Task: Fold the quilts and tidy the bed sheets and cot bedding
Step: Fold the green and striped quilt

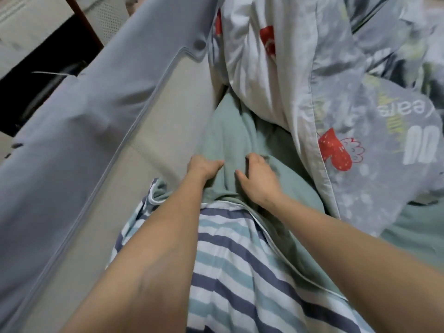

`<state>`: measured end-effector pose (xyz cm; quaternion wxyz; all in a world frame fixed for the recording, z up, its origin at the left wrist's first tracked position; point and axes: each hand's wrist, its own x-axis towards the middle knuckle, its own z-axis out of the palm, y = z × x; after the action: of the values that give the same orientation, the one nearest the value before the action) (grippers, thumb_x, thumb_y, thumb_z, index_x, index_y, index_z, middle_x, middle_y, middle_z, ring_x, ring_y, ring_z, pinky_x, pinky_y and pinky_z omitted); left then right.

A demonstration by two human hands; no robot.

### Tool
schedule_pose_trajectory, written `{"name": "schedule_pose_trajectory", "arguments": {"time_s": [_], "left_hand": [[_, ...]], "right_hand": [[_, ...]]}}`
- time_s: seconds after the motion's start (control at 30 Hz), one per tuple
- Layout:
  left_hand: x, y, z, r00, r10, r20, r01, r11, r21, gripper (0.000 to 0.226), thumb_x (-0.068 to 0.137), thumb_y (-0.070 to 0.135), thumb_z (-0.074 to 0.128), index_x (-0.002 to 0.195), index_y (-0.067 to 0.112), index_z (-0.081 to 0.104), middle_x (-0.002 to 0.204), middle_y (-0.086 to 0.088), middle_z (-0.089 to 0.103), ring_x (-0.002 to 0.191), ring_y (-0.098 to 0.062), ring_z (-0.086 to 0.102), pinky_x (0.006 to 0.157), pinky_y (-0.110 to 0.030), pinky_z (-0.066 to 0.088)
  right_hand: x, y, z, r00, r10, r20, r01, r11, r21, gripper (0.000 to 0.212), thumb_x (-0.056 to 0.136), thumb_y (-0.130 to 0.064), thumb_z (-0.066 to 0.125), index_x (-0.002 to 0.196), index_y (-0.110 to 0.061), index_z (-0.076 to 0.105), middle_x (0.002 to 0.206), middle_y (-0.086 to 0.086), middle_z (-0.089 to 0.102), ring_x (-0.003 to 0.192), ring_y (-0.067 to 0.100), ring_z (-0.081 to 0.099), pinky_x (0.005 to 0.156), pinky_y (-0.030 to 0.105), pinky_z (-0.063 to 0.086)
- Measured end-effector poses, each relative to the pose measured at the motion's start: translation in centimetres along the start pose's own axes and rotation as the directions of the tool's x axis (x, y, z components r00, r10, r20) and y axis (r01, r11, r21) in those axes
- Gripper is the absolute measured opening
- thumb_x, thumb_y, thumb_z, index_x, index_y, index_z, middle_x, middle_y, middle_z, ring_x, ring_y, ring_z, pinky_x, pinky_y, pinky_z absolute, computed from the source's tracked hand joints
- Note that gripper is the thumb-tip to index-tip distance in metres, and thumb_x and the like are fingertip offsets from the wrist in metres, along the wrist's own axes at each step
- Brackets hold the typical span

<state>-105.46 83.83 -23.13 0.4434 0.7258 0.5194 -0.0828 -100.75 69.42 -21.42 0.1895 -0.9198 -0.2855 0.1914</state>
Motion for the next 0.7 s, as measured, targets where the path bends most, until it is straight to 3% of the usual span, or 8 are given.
{"name": "schedule_pose_trajectory", "arguments": {"time_s": [0.17, 0.33, 0.4, 0.47, 0.53, 0.6, 0.67, 0.7], "left_hand": [[-3.5, 0.0, -1.6, 0.867, 0.477, -0.144, -0.395, 0.834, 0.386, 0.027, 0.075, 0.002, 0.056, 0.099, 0.009, 0.066, 0.095, -0.021, 0.068, 0.09, -0.04, 0.061, 0.072, -0.036, 0.044], [-10.0, -0.2, -6.7, 0.459, 0.735, 0.499, -0.775, 0.056, 0.63, 0.017, 0.065, 0.002, 0.057, 0.077, 0.014, 0.061, 0.075, -0.009, 0.066, 0.075, -0.03, 0.058, 0.078, -0.033, 0.046], [-12.6, 1.1, -7.9, 0.227, 0.71, 0.666, -0.829, -0.218, 0.515, 0.013, 0.061, 0.006, 0.062, 0.068, 0.017, 0.059, 0.063, -0.005, 0.064, 0.062, -0.025, 0.058, 0.073, -0.029, 0.046], [-15.3, 2.3, -9.6, 0.174, 0.627, 0.76, -0.815, -0.341, 0.468, 0.011, 0.063, 0.009, 0.064, 0.067, 0.018, 0.058, 0.062, -0.003, 0.064, 0.061, -0.024, 0.06, 0.07, -0.029, 0.044], [-16.2, 2.5, -11.1, 0.312, 0.608, 0.73, -0.819, -0.217, 0.531, 0.01, 0.073, 0.016, 0.062, 0.067, 0.018, 0.053, 0.066, -0.005, 0.063, 0.064, -0.028, 0.056, 0.064, -0.031, 0.039], [-15.9, 3.2, -12.4, 0.628, 0.565, 0.535, -0.756, 0.28, 0.592, 0.025, 0.088, 0.03, 0.055, 0.067, 0.016, 0.051, 0.068, -0.006, 0.057, 0.066, -0.028, 0.051, 0.059, -0.031, 0.036], [-15.3, 5.0, -13.5, 0.881, 0.37, 0.296, -0.423, 0.895, 0.143, 0.036, 0.099, 0.029, 0.039, 0.076, 0.01, 0.059, 0.077, -0.012, 0.06, 0.067, -0.026, 0.052, 0.061, -0.032, 0.041], [-15.1, 6.7, -14.2, 0.961, 0.203, 0.186, -0.161, 0.963, -0.218, 0.04, 0.102, 0.029, 0.031, 0.081, 0.008, 0.059, 0.077, -0.013, 0.059, 0.063, -0.022, 0.051, 0.058, -0.03, 0.04]], "right_hand": [[-0.2, -0.3, -2.5, 0.977, -0.202, -0.071, 0.199, 0.979, -0.047, 0.06, 0.09, -0.005, 0.048, 0.147, -0.012, 0.027, 0.146, 0.012, 0.033, 0.127, 0.033, 0.041, 0.097, 0.044, 0.041], [2.6, -4.0, -8.1, 0.852, -0.504, 0.144, 0.5, 0.698, -0.513, 0.071, 0.092, -0.008, 0.03, 0.154, -0.031, 0.003, 0.161, 0.012, 0.001, 0.146, 0.032, 0.011, 0.112, 0.041, 0.025], [3.8, -5.5, -9.3, 0.746, -0.541, 0.389, 0.639, 0.417, -0.646, 0.057, 0.098, -0.015, 0.022, 0.153, -0.03, 0.015, 0.161, 0.008, -0.002, 0.148, 0.029, -0.001, 0.117, 0.041, 0.01], [3.6, -6.7, -10.3, 0.696, -0.452, 0.558, 0.703, 0.271, -0.658, 0.044, 0.103, -0.02, 0.027, 0.144, -0.02, 0.042, 0.159, 0.005, 0.021, 0.148, 0.025, 0.008, 0.12, 0.039, 0.0], [2.8, -6.9, -11.5, 0.736, -0.369, 0.568, 0.677, 0.384, -0.628, 0.033, 0.097, -0.011, 0.037, 0.123, -0.013, 0.058, 0.132, 0.009, 0.056, 0.133, 0.025, 0.041, 0.12, 0.038, 0.004], [2.2, -6.7, -13.5, 0.861, -0.398, 0.318, 0.508, 0.708, -0.49, 0.018, 0.087, -0.005, 0.045, 0.101, -0.012, 0.055, 0.103, 0.016, 0.065, 0.106, 0.032, 0.058, 0.104, 0.039, 0.033], [0.6, -6.8, -15.7, 0.909, -0.412, -0.066, 0.377, 0.879, -0.292, 0.012, 0.081, -0.004, 0.049, 0.092, -0.009, 0.051, 0.089, 0.019, 0.063, 0.086, 0.038, 0.058, 0.066, 0.04, 0.038], [-0.5, -6.9, -17.0, 0.881, -0.434, -0.186, 0.391, 0.891, -0.231, 0.011, 0.079, -0.003, 0.05, 0.089, -0.008, 0.05, 0.083, 0.018, 0.062, 0.079, 0.039, 0.057, 0.058, 0.039, 0.033]]}}
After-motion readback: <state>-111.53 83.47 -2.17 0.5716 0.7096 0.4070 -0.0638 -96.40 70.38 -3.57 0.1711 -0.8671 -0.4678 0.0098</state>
